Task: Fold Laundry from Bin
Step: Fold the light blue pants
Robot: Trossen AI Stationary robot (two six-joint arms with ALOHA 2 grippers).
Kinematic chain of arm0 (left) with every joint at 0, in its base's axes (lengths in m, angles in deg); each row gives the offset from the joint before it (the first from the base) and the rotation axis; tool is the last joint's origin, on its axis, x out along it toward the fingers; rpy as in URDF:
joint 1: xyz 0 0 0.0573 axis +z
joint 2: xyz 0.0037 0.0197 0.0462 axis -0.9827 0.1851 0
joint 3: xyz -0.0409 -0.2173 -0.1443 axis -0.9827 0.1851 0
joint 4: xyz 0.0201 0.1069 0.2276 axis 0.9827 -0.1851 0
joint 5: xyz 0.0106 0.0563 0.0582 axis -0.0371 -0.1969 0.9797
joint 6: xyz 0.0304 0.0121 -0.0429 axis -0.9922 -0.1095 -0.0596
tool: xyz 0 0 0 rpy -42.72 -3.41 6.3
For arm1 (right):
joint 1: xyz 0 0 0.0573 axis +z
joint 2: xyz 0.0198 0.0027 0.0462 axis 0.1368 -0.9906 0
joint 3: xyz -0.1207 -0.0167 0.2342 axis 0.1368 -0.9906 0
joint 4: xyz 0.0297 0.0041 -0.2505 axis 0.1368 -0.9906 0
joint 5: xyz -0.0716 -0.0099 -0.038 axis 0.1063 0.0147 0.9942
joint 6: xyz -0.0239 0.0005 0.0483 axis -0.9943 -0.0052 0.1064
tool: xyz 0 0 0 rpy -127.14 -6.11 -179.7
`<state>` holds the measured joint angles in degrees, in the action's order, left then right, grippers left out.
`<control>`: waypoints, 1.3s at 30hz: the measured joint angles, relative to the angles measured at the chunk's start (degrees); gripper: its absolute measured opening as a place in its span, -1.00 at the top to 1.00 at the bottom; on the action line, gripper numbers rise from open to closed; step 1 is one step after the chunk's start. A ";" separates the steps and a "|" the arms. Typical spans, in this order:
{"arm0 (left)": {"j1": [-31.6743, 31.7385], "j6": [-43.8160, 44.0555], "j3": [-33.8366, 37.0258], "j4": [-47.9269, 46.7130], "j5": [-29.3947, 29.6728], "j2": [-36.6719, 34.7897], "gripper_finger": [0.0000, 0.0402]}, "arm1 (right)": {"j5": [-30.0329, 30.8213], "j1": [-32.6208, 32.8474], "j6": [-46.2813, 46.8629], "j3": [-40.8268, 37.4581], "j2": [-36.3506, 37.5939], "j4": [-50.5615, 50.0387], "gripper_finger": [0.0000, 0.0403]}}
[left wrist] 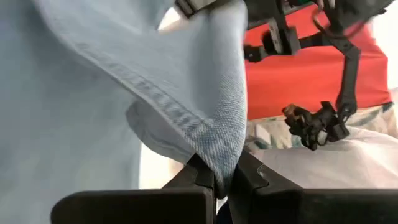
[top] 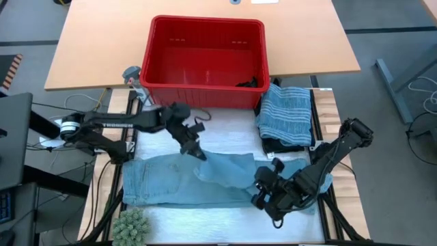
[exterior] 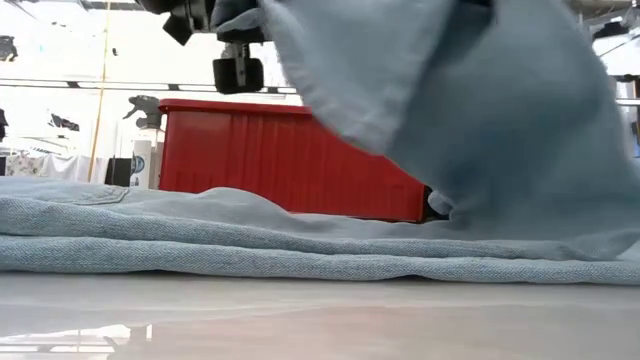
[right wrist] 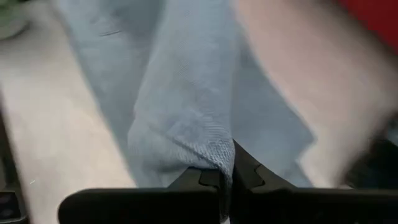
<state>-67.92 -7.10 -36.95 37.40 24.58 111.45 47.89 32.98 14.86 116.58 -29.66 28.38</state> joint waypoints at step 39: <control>6.90 -23.56 -3.21 -41.73 -9.36 5.01 0.52 | -8.57 -8.20 -20.80 0.41 -10.27 6.46 -0.29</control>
<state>-61.03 -30.66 -40.16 -4.34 15.22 116.46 39.32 24.78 -5.94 116.99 -39.93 34.83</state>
